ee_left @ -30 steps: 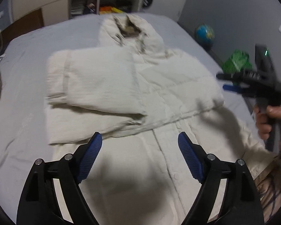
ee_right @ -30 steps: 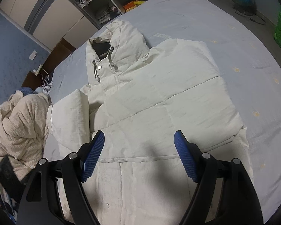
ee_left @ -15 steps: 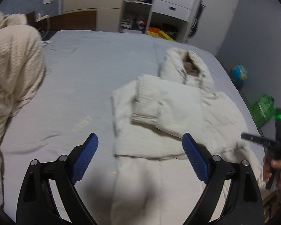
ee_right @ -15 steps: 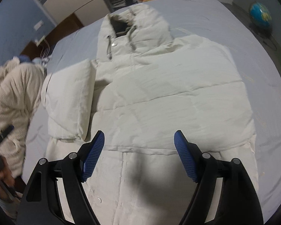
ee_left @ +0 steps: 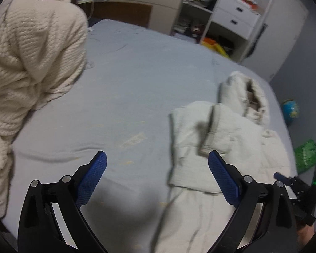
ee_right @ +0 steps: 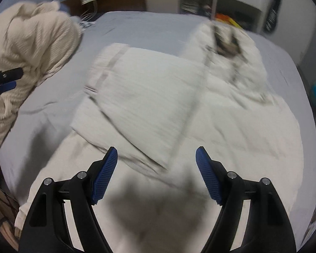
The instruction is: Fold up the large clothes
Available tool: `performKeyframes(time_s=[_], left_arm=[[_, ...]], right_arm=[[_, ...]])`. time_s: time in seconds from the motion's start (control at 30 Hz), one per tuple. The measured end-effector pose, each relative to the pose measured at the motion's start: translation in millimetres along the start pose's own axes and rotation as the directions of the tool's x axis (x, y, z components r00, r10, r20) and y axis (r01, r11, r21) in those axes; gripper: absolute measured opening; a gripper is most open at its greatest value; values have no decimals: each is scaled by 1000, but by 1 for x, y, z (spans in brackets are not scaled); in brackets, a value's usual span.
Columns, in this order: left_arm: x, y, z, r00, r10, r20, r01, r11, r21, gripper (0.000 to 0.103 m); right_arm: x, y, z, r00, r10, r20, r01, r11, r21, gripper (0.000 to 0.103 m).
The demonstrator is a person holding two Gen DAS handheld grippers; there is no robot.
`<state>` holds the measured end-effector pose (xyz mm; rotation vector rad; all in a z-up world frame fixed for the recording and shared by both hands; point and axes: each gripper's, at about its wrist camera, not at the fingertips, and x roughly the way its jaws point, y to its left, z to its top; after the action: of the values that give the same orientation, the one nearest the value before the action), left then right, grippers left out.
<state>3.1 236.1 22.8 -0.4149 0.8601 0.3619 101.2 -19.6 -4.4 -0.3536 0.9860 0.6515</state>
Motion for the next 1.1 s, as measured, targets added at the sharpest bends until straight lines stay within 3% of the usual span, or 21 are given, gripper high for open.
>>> performKeyframes(time_s=[0.17,0.4,0.6,0.7,0.73,0.83,1.1], left_arm=[[-2,13,6,1000,-14,5,15,999,-43,93],[-1,30,12,1000,-17,5,18,994,-108,93],[2,29,14,999,-36,-10,34,991,-128,93],[6,23,14,999,-38,-20,36,993,-113,93],[7,23,13,999,-40,-22,37,993,-110,93],[10,19,12,999,-44,-29,41,994,-100,93],[17,5,9,998,-38,-49,35,998,-59,93]], right_arm=[[24,43,24,999,-43,-12,41,993,-106,73],[64,86,45,985,-166,-45,151,959,-241,73],[94,96,50,964,-258,-63,226,924,-309,72],[93,89,53,963,-265,-38,243,924,-294,45],[88,82,56,974,-224,-38,208,945,-254,34],[71,65,61,984,-176,-9,171,967,-186,17],[10,-17,61,994,-82,74,79,996,42,15]])
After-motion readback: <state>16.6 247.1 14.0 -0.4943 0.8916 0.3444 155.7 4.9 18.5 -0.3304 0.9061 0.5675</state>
